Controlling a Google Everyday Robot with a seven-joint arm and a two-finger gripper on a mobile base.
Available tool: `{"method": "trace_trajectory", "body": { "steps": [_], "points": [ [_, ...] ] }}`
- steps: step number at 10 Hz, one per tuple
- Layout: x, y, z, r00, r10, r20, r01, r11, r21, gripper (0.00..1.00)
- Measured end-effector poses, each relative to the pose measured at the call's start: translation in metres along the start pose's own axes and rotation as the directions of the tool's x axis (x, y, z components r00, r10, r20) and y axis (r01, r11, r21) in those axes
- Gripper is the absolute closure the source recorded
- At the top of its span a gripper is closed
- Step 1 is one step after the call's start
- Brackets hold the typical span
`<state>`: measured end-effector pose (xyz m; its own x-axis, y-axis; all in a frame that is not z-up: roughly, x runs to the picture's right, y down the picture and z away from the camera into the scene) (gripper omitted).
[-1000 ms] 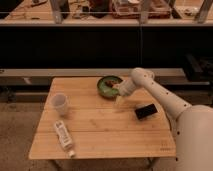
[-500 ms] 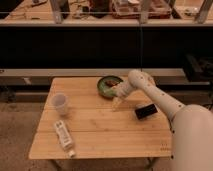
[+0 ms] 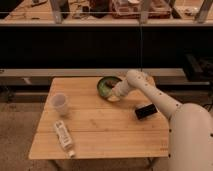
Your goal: Drag the ceramic bowl in a circle
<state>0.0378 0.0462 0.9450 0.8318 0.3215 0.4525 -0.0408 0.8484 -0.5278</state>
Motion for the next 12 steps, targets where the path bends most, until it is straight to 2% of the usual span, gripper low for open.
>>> {"method": "trace_trajectory", "body": {
  "steps": [2, 3, 4, 6, 7, 9, 10, 12],
  "points": [
    [-0.03, 0.001, 0.004, 0.999, -0.023, 0.022, 0.023, 1.0, -0.014, 0.93],
    [-0.061, 0.019, 0.017, 0.997, -0.06, 0.054, 0.064, 0.995, -0.072, 0.93],
    [-0.081, 0.033, 0.025, 0.993, -0.084, 0.081, 0.093, 0.989, -0.111, 0.93],
    [-0.117, 0.077, 0.051, 0.977, -0.112, 0.182, 0.153, 0.961, -0.231, 0.93],
    [-0.124, 0.095, 0.057, 0.969, -0.117, 0.216, 0.176, 0.944, -0.28, 0.93],
    [-0.118, 0.12, 0.06, 0.964, -0.097, 0.249, 0.183, 0.919, -0.349, 0.93],
    [-0.105, 0.131, 0.055, 0.966, -0.071, 0.249, 0.163, 0.914, -0.372, 0.93],
    [-0.075, 0.146, 0.034, 0.976, -0.032, 0.213, 0.115, 0.915, -0.387, 0.93]
  ]
}}
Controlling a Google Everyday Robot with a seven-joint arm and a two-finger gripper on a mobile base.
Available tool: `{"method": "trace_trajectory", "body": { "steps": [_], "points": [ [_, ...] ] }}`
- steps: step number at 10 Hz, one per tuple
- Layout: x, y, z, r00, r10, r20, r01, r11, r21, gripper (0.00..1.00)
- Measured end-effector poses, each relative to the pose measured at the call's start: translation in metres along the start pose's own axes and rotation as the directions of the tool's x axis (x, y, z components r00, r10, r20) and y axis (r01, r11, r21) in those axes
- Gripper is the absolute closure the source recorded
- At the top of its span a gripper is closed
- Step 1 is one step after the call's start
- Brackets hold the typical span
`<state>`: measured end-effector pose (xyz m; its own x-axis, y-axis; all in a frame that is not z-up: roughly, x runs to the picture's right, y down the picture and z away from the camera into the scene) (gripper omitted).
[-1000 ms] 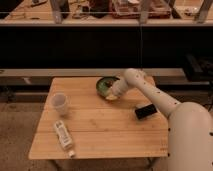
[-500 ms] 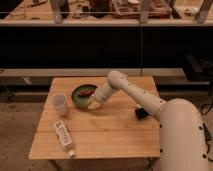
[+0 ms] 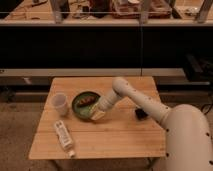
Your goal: Drag the ceramic bowl in a circle
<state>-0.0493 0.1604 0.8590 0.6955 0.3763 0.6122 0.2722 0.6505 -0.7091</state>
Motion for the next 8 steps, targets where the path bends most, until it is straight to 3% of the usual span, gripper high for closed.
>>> {"method": "trace_trajectory", "body": {
  "steps": [2, 3, 4, 6, 8],
  "points": [
    [0.031, 0.026, -0.022, 0.996, 0.073, -0.045, -0.072, 0.997, 0.022, 0.93],
    [0.048, 0.032, -0.034, 0.991, 0.114, -0.068, -0.11, 0.992, 0.053, 0.93],
    [0.072, 0.037, -0.055, 0.981, 0.173, -0.093, -0.163, 0.98, 0.111, 0.93],
    [0.105, 0.038, -0.09, 0.96, 0.256, -0.112, -0.229, 0.951, 0.208, 0.93],
    [0.134, 0.02, -0.125, 0.941, 0.325, -0.092, -0.279, 0.903, 0.326, 0.93]
  ]
}}
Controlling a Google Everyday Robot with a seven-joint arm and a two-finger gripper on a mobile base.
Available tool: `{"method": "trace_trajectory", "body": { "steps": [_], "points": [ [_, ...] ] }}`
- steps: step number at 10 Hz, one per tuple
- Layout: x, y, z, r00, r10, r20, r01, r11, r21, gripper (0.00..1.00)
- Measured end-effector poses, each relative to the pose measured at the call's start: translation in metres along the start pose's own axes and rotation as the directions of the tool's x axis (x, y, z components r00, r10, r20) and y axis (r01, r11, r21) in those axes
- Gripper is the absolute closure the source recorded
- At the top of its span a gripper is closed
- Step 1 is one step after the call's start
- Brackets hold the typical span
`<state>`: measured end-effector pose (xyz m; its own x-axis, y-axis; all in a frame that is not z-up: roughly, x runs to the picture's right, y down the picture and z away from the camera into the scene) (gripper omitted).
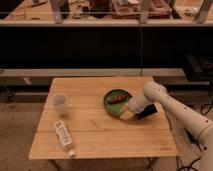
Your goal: Drag the ceramic bowl in a circle
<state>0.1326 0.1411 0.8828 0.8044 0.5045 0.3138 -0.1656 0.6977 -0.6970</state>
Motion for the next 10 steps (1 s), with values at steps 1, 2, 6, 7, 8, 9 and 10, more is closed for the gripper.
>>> {"method": "trace_trajectory", "body": {
  "steps": [1, 2, 6, 7, 8, 9, 10],
  "points": [
    [0.004, -0.022, -0.009, 1.0, 0.014, 0.002, -0.014, 0.998, 0.054, 0.93],
    [0.001, -0.044, -0.018, 1.0, 0.021, 0.011, -0.022, 0.995, 0.099, 0.93],
    [-0.052, -0.094, -0.001, 0.999, -0.037, 0.02, 0.034, 0.991, 0.131, 0.93],
    [-0.073, -0.095, 0.013, 0.997, -0.075, 0.023, 0.072, 0.991, 0.113, 0.93],
    [-0.09, -0.093, 0.026, 0.994, -0.106, 0.026, 0.103, 0.99, 0.092, 0.93],
    [-0.113, -0.083, 0.045, 0.987, -0.157, 0.033, 0.155, 0.986, 0.057, 0.93],
    [-0.128, -0.073, 0.058, 0.98, -0.194, 0.041, 0.193, 0.981, 0.031, 0.93]
  ]
}}
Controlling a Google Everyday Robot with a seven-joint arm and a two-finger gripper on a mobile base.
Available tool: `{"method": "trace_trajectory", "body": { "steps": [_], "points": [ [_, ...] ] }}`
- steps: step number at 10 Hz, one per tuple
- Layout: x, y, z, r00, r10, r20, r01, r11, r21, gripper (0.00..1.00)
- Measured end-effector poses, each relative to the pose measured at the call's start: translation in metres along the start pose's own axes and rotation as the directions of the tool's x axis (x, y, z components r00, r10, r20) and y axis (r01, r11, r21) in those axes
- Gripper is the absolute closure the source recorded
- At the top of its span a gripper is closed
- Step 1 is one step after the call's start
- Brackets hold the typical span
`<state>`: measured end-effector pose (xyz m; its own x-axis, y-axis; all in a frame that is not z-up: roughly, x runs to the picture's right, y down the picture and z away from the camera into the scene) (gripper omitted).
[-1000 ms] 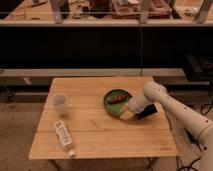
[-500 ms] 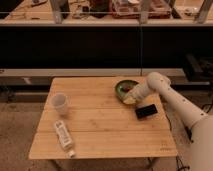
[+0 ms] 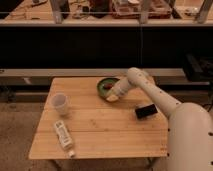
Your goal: Drag the ceramic bowl in a circle
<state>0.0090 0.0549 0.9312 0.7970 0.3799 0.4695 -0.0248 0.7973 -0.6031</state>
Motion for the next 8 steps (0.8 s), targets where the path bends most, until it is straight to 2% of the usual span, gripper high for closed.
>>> {"method": "trace_trajectory", "body": {
  "steps": [2, 4, 6, 8],
  "points": [
    [-0.038, 0.027, 0.023, 0.995, -0.093, 0.031, 0.095, 0.993, -0.067, 0.93],
    [-0.061, 0.06, 0.028, 0.984, -0.164, 0.063, 0.17, 0.979, -0.113, 0.93],
    [-0.059, 0.103, 0.021, 0.978, -0.196, 0.077, 0.206, 0.966, -0.155, 0.93],
    [-0.041, 0.138, 0.013, 0.981, -0.18, 0.073, 0.191, 0.963, -0.19, 0.93]
  ]
}}
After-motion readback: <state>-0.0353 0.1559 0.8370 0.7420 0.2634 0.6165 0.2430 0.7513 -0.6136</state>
